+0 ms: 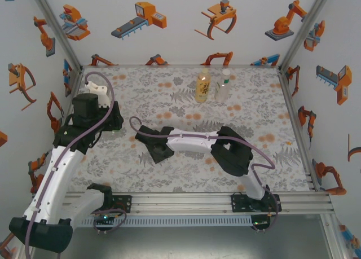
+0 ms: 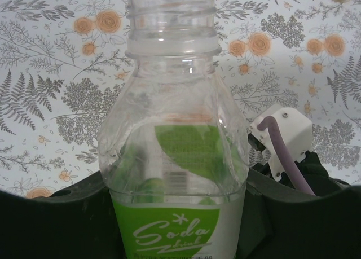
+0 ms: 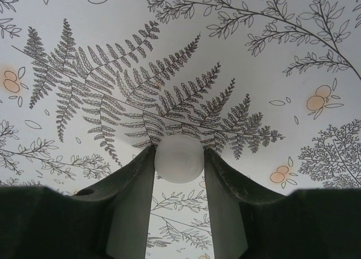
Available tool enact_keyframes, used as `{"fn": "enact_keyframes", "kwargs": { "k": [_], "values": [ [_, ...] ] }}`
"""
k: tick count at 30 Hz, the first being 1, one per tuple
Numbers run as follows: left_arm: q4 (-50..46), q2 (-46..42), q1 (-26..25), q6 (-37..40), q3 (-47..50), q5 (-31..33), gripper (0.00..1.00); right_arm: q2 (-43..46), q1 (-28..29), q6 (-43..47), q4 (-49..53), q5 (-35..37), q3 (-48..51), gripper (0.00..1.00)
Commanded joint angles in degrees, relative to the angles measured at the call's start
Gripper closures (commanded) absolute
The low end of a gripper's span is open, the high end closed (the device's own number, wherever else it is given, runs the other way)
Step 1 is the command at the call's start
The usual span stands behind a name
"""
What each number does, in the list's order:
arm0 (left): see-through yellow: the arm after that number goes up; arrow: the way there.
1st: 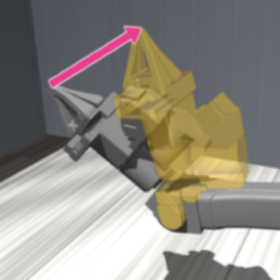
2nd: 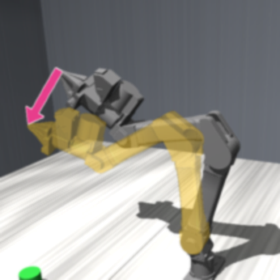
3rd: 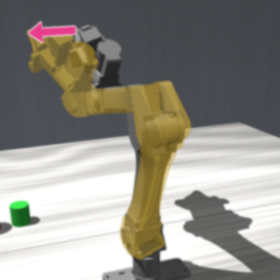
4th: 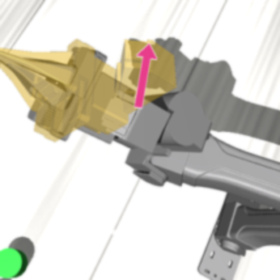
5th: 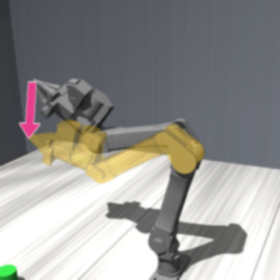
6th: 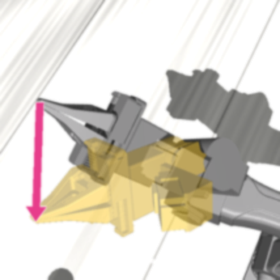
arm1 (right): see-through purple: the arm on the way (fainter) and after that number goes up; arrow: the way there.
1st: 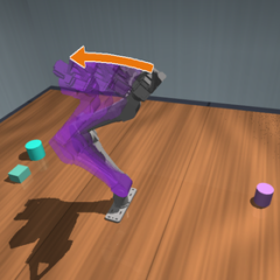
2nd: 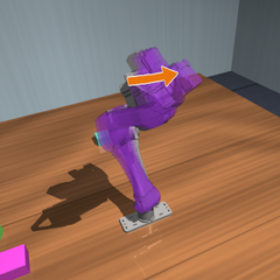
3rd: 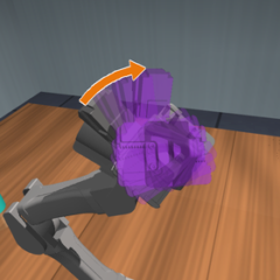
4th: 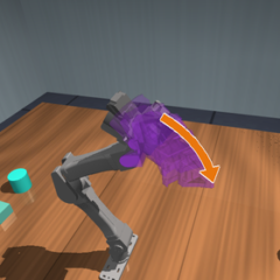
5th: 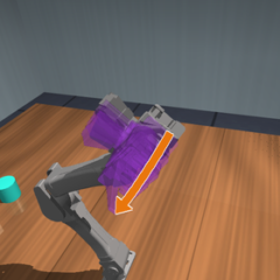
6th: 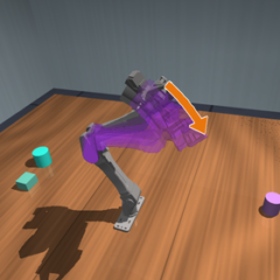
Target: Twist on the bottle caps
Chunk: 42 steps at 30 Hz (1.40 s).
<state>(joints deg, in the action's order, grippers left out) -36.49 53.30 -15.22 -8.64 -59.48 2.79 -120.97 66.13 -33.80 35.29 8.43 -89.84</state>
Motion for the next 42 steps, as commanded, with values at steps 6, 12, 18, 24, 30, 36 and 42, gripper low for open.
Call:
{"fn": "enact_keyframes", "kwargs": {
  "k": [6,12,18,24,30,36,42],
  "values": [
    [1.8,-0.9,0.7,1.4,0.3,-5.6,0.92,-1.2,-0.1,0.1,2.9,0.5,-2.0,0.65],
    [4.2,-1.3,0.6,1.4,0.9,-8.1,0.95,1.0,-1.2,0.0,2.1,1.3,-1.2,0.7],
    [5.6,-2.1,0.8,4.6,2.3,-17.9,1.0,6.2,-3.3,0.8,-1.5,1.1,2.4,0.73],
    [8.8,-1.7,0.8,8.9,3.2,-28.8,1.0,15.5,-5.5,3.8,-7.1,-0.2,9.7,0.75],
    [10.6,2.1,0.4,16.5,2.5,-44.6,1.0,28.1,-11.7,6.6,-12.4,-4.9,18.3,0.76],
    [9.9,5.0,-3.6,29.5,-0.2,-57.0,1.0,41.5,-16.0,16.6,-16.7,-7.0,25.3,0.78],
    [7.4,8.6,-9.2,42.7,-3.0,-58.7,1.0,54.7,-17.4,27.5,-18.9,-3.5,29.8,0.78]
  ]
}}
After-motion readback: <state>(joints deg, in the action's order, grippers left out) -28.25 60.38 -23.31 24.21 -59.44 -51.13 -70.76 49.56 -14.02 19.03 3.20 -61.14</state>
